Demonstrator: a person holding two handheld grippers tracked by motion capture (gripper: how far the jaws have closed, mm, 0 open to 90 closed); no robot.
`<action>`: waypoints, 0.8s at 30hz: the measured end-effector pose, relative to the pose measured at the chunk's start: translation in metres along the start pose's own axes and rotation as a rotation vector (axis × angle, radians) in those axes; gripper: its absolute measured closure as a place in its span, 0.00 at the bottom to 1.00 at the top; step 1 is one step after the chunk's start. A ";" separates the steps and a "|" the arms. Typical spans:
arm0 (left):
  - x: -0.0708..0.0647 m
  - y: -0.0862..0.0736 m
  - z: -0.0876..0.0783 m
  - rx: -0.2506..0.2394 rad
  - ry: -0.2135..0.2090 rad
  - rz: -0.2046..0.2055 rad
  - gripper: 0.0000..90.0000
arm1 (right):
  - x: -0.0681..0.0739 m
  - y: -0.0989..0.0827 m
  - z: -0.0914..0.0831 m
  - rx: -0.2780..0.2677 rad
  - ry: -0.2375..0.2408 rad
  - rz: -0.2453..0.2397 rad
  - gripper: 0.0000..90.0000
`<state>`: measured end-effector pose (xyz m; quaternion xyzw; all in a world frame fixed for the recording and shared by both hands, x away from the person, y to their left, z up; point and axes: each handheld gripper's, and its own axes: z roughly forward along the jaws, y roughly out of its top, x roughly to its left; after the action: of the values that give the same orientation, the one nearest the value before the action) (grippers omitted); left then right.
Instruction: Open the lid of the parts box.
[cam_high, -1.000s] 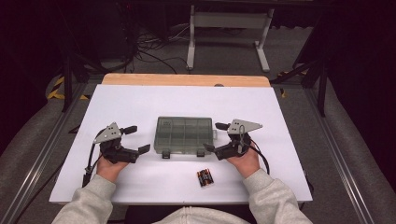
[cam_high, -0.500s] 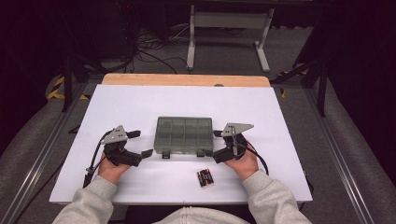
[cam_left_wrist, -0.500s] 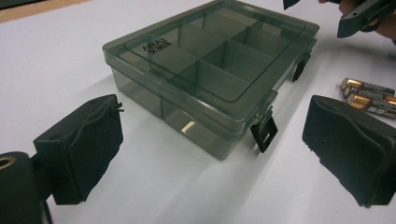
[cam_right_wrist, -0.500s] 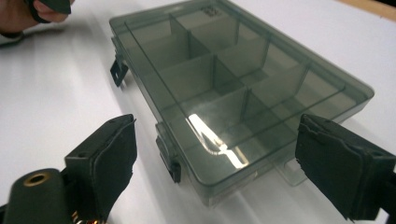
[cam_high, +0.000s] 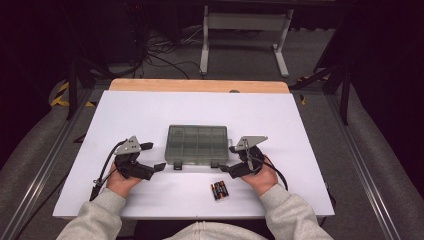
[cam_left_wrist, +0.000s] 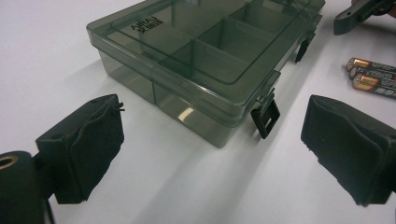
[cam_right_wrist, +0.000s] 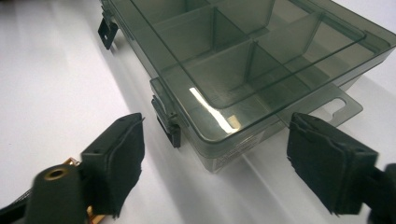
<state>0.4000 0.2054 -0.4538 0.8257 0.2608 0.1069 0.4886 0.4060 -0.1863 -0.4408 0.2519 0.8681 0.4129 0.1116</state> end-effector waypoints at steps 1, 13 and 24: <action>-0.001 0.000 0.000 0.002 0.003 -0.002 0.08 | 0.000 0.000 0.000 0.000 0.000 -0.001 0.27; -0.002 -0.001 0.003 0.040 0.036 0.026 0.36 | 0.000 -0.003 -0.004 0.024 -0.026 -0.005 0.51; -0.003 -0.002 0.006 0.088 0.008 0.043 0.63 | 0.000 -0.004 -0.004 0.034 -0.028 -0.011 0.61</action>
<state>0.3995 0.2001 -0.4589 0.8513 0.2495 0.1091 0.4484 0.4029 -0.1914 -0.4412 0.2549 0.8747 0.3938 0.1218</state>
